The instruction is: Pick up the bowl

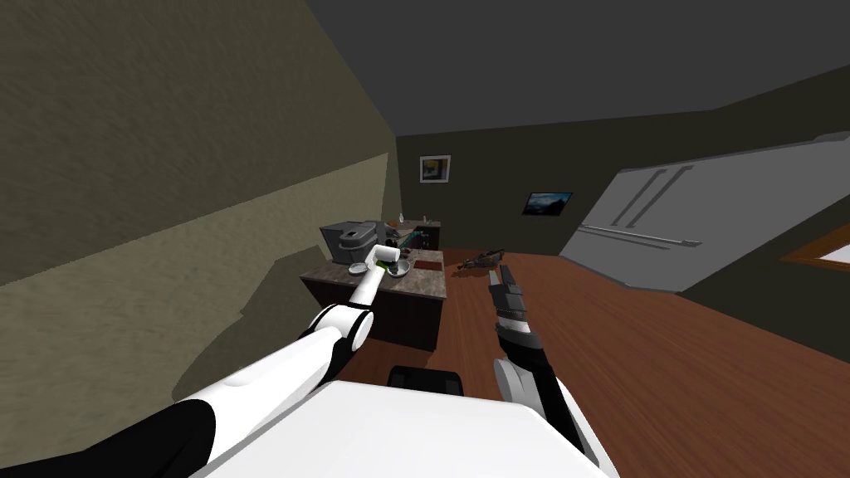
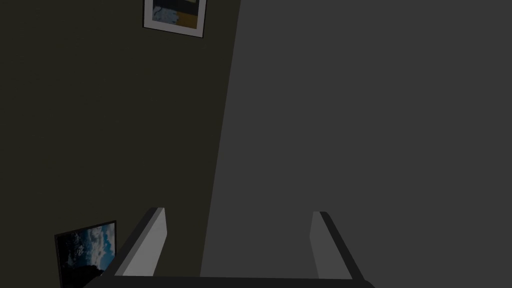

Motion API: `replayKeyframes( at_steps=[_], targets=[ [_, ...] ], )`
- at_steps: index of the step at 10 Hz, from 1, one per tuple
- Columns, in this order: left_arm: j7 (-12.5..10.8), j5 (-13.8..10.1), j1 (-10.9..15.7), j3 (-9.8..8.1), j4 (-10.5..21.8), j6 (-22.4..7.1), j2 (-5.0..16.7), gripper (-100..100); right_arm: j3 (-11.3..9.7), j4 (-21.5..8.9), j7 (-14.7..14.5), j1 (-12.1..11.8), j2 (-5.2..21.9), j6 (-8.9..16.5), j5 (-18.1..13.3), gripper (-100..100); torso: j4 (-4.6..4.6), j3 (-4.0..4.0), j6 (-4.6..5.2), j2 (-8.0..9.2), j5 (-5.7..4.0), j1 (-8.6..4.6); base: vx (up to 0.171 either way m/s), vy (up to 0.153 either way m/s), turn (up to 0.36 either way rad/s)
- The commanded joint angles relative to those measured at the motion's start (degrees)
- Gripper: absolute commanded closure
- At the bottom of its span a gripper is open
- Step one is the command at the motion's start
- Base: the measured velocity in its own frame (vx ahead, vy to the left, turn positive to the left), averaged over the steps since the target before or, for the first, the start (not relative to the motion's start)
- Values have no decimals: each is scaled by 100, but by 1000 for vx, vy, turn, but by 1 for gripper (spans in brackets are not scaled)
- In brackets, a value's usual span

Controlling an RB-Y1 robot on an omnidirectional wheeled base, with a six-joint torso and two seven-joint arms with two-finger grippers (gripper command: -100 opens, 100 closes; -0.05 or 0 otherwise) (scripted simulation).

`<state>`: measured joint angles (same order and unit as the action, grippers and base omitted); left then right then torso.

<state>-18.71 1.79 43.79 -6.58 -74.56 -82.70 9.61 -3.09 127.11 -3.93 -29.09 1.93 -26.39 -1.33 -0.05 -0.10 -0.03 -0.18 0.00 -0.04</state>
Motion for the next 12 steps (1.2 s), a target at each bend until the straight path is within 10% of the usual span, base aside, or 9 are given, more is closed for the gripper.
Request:
replayKeyframes(
  at_steps=[1,10,11,12],
  targets=[
    [98,-108,186,-132,286,-286,15,-100,0,0,0,0,0,0,0,0,0,0,0,0,0,0,48,-18,39],
    [359,-409,425,-485,1167,-1035,-8,-100,0,0,0,0,0,0,0,0,0,2,1,5,0,-2,41,-16,19],
    [365,-412,423,-489,1180,-1041,-8,0,0,0,0,1,0,0,0,0,2,6,1,11,0,1,0,0,0],
    [380,-410,340,-478,1287,-846,-24,-100,0,0,0,1,0,0,0,0,3,9,1,15,1,3,20,-1,2]
  ],
)
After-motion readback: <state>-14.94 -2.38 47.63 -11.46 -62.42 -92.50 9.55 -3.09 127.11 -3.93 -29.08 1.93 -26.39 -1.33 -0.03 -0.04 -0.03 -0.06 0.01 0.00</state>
